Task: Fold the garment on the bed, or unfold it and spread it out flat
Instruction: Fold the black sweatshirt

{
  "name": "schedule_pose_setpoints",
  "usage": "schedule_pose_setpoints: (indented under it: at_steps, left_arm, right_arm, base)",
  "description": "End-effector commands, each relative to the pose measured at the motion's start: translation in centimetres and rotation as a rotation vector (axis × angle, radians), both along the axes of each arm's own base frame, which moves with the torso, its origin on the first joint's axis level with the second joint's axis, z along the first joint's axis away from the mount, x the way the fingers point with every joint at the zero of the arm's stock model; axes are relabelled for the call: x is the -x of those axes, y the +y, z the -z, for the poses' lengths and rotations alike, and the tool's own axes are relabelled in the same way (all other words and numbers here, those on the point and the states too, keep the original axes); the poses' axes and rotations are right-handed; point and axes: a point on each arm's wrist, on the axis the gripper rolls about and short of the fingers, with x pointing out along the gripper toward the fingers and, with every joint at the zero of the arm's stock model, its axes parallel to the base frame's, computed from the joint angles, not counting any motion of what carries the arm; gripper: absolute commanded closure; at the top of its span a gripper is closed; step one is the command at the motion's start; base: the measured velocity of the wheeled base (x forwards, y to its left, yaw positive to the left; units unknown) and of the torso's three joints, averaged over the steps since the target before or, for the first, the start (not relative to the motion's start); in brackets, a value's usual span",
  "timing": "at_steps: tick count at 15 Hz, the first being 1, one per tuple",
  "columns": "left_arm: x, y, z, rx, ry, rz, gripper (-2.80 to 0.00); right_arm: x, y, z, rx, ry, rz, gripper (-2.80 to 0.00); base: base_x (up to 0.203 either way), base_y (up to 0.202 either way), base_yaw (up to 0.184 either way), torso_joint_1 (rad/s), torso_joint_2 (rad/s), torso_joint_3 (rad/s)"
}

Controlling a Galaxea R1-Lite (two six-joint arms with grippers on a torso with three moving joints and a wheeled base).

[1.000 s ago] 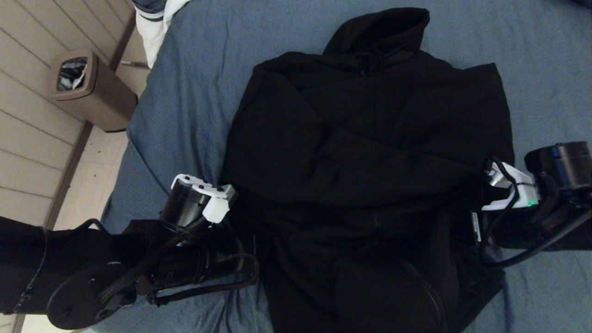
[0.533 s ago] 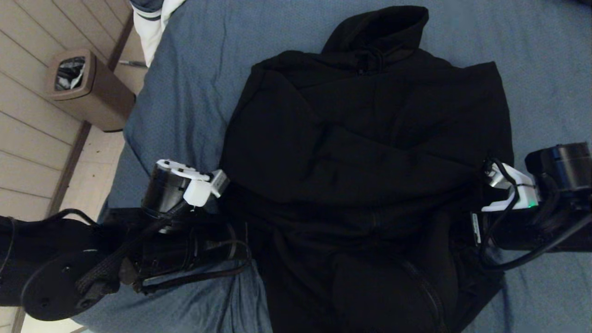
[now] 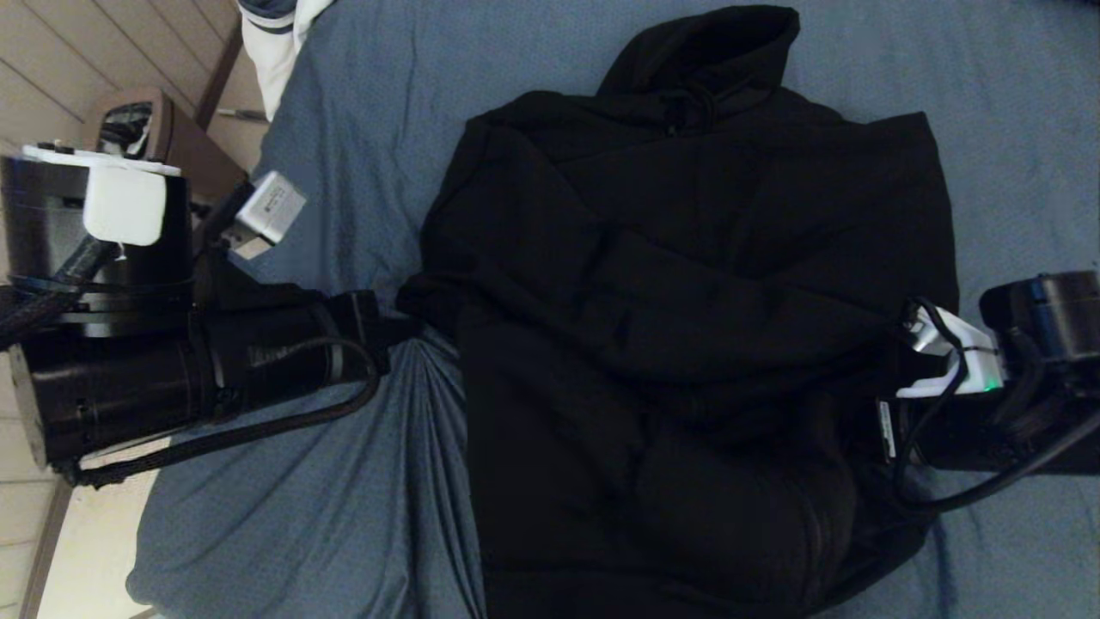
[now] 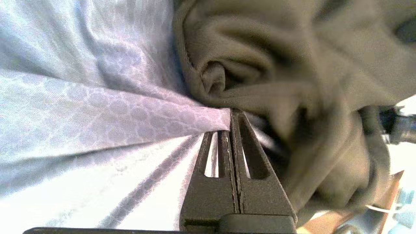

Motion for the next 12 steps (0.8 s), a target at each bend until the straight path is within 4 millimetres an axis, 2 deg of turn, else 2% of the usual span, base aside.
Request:
schedule_pose_setpoints:
  at_steps: [1, 5, 8, 12]
  left_arm:
    - [0.93, 0.64, -0.69, 0.014, -0.014, 0.004, 0.0]
    - [0.97, 0.67, -0.37, -0.007, -0.009, 0.007, 0.0]
    - [0.63, 0.42, -1.06, 0.004, -0.025, 0.009, 0.0]
    - [0.42, 0.27, -0.13, -0.02, 0.008, 0.007, 0.0]
  right_arm:
    - [0.15, 0.01, 0.27, -0.001, 0.013, -0.001, 0.0]
    - [0.33, -0.03, 0.56, -0.001, 0.023, 0.0, 0.0]
    - [0.07, -0.06, 0.29, 0.001, -0.009, 0.003, 0.0]
    - [0.14, -0.06, 0.52, 0.003, -0.016, 0.005, 0.0]
  base:
    - [0.0, 0.0, 0.0, 0.0, 0.0, 0.0]
    - [0.0, 0.0, 0.0, 0.0, 0.0, 0.0]
    - [0.0, 0.0, 0.0, 0.0, 0.0, 0.0]
    - [0.0, 0.0, 0.0, 0.0, 0.0, 0.0]
